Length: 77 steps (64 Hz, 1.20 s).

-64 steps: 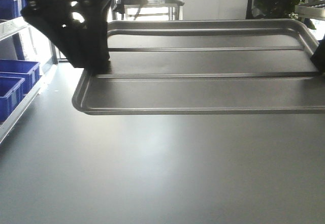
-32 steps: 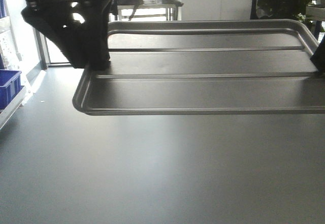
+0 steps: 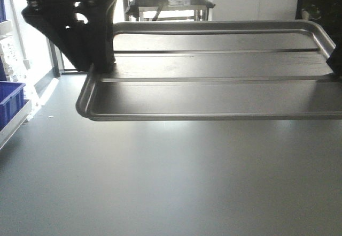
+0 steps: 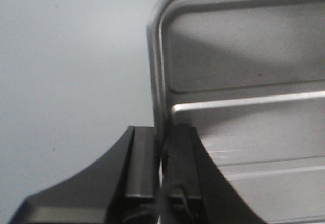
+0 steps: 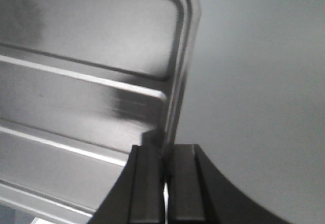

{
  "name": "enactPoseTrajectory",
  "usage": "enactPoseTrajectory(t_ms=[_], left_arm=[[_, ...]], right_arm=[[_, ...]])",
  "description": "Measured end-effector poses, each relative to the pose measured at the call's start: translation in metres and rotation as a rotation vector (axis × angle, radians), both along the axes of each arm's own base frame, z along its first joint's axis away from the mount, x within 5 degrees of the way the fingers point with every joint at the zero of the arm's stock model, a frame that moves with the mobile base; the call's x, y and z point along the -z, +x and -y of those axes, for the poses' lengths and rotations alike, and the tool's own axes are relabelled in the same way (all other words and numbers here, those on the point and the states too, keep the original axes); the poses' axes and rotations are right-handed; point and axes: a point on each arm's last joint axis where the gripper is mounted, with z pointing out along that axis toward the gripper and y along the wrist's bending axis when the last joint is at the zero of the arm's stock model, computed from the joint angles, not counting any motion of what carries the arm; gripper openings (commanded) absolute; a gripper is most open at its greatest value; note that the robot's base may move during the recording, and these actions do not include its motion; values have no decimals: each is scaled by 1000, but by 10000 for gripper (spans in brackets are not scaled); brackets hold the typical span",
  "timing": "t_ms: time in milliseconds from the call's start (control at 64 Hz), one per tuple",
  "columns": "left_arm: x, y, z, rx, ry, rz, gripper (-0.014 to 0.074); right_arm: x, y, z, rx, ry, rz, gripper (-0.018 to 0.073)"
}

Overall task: Grab silver tray and stack on right shelf
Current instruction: 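Carry the tray level in both grippers while the base drives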

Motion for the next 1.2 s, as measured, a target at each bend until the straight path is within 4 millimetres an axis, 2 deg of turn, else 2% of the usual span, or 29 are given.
enactPoseTrajectory(t_ms=[1204], left_arm=[[0, 0, 0, -1, 0, 0, -93]], right_arm=[[0, 0, 0, 0, 0, 0, 57]])
